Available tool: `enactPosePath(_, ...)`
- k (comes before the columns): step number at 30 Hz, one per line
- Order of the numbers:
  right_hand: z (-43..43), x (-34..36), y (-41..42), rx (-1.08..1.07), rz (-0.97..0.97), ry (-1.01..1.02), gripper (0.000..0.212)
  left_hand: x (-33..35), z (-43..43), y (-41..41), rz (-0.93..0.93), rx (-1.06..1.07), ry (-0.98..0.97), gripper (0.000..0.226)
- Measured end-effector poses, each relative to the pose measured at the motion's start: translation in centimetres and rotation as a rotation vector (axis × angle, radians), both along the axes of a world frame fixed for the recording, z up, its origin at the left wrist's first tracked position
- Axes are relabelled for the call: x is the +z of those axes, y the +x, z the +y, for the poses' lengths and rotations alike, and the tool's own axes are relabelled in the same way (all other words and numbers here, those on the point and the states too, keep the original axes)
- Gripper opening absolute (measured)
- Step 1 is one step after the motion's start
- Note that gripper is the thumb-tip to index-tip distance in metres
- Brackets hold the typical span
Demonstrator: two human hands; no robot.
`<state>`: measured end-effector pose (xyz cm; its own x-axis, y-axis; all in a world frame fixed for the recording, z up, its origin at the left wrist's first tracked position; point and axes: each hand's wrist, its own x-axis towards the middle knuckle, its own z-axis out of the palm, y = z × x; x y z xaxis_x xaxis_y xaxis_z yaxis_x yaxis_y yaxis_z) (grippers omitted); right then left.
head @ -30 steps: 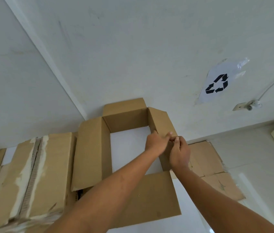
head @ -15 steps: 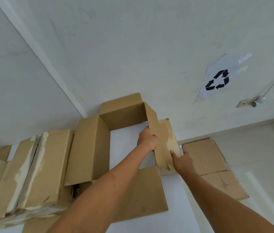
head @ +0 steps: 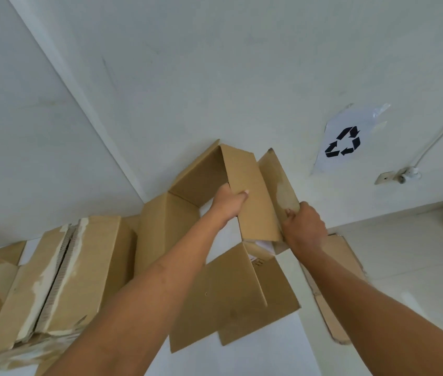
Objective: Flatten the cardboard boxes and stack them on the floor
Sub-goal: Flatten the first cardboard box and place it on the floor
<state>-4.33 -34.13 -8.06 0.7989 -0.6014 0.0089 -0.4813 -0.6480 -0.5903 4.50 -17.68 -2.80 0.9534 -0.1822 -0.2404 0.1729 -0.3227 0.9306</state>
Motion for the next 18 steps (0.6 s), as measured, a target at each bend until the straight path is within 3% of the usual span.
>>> enactPosePath(5, -1.3, 4.5, -0.4, -0.048, -0.11, -0.086, 0.024, 2.8, 0.0, 0.1, -0.032, 0.023, -0.134, 0.01)
enactPosePath(12, -1.6, 9.0, -1.0, -0.072, -0.228, -0.215, 0.022, 5.6, 0.2, 0.1, -0.069, 0.078, -0.245, 0.029)
enactPosePath(18, -1.8, 11.8, -1.8, -0.075, -0.233, -0.315, 0.022, 5.9, 1.0, -0.1, -0.036, 0.089, -0.284, 0.032)
